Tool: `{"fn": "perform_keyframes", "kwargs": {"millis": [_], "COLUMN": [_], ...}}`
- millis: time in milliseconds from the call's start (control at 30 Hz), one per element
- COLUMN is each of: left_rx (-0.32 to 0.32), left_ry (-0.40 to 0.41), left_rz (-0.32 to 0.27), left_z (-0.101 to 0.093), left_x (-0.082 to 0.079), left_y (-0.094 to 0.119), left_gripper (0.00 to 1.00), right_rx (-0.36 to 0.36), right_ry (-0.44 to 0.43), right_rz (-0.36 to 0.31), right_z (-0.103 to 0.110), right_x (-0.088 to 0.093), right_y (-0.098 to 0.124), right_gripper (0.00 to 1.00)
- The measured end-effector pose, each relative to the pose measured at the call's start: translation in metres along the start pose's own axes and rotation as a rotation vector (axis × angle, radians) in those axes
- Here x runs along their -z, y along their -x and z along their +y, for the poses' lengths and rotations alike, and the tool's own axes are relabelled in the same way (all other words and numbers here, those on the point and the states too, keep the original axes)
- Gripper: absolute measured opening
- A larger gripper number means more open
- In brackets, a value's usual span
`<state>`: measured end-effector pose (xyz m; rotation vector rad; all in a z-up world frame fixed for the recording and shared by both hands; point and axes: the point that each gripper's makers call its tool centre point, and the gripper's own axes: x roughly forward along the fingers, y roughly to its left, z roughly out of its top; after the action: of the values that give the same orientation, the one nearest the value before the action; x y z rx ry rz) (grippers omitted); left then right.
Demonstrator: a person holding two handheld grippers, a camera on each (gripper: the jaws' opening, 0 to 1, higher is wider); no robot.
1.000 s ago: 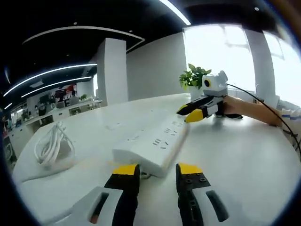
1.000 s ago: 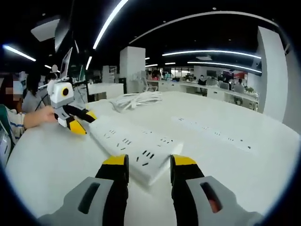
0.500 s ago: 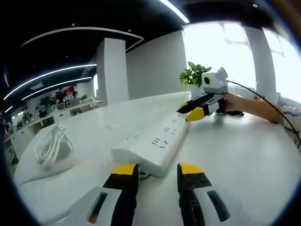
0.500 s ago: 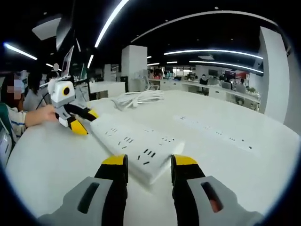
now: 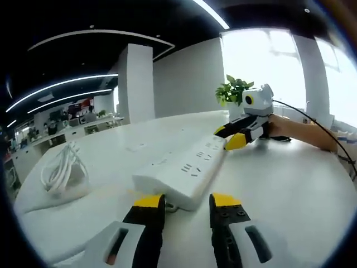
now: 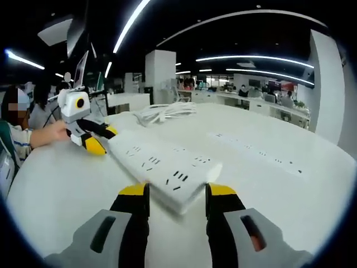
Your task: Straighten the power strip on the desk, plug the charger into it
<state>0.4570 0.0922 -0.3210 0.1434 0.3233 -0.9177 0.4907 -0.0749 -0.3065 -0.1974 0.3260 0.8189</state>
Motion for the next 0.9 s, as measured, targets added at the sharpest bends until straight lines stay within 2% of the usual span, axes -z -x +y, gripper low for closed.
{"fn": "perform_keyframes", "kwargs": {"millis": [200, 367, 533, 900], "left_rx": [-0.016, -0.008, -0.016, -0.018], "left_ry": [-0.01, 0.027, 0.001, 0.005], "left_rz": [0.015, 0.011, 0.019, 0.022], "left_z": [0.004, 0.006, 0.005, 0.003], "left_x": [0.002, 0.002, 0.004, 0.007], "left_y": [0.005, 0.008, 0.01, 0.018], "left_gripper": [0.28, 0.27, 0.27, 0.27], "right_rx": [-0.016, -0.027, -0.03, -0.051], "right_ry": [-0.025, -0.041, -0.041, -0.065], "right_rz": [-0.015, -0.033, -0.034, -0.053], "right_z": [0.004, 0.006, 0.009, 0.014], "right_x": [-0.002, -0.002, -0.002, -0.003], "right_y": [-0.001, -0.002, -0.002, -0.003], "right_gripper": [0.39, 0.38, 0.38, 0.37]}}
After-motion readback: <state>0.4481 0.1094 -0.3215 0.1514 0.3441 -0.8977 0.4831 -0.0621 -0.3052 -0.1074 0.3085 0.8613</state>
